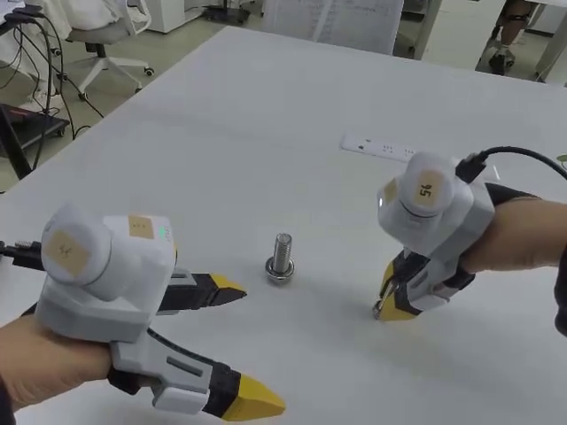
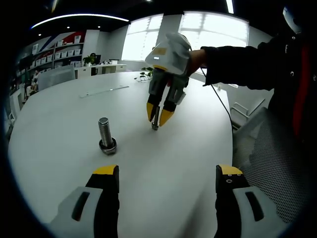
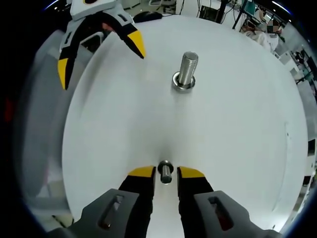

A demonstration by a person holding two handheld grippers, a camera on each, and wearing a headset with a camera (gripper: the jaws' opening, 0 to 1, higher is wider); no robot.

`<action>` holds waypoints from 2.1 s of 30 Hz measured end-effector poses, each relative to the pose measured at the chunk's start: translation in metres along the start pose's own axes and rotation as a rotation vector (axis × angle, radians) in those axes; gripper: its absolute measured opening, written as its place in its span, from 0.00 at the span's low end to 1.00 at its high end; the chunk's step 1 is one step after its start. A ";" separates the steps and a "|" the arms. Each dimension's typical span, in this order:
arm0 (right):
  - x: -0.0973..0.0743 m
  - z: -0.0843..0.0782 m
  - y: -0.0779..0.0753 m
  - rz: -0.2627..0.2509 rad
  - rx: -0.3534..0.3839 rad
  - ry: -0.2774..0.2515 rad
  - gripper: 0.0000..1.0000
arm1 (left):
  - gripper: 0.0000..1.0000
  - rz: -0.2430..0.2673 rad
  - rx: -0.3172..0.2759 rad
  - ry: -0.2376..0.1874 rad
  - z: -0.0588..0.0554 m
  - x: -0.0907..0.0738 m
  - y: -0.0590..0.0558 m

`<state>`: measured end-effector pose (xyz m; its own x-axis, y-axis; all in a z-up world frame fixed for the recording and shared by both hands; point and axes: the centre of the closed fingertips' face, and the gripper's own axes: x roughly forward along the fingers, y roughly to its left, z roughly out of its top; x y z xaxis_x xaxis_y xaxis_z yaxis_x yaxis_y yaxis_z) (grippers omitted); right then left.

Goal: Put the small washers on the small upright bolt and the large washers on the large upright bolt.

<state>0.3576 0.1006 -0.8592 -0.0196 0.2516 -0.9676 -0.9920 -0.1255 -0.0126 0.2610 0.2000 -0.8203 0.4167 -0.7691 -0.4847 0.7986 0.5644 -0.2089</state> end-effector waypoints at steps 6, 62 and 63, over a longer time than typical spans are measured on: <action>0.000 0.000 0.003 0.002 0.008 -0.006 0.23 | 0.79 0.000 0.000 0.001 -0.001 0.000 0.000; -0.012 -0.008 0.031 -0.077 0.324 -0.406 1.00 | 0.80 -0.004 0.009 0.002 0.003 -0.001 -0.003; -0.013 -0.008 0.033 -0.082 0.338 -0.416 1.00 | 0.80 -0.002 0.008 0.002 0.003 -0.001 -0.003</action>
<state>0.3265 0.0852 -0.8493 0.0797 0.6152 -0.7843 -0.9758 0.2088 0.0646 0.2598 0.1983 -0.8163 0.4140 -0.7698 -0.4858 0.8029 0.5603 -0.2035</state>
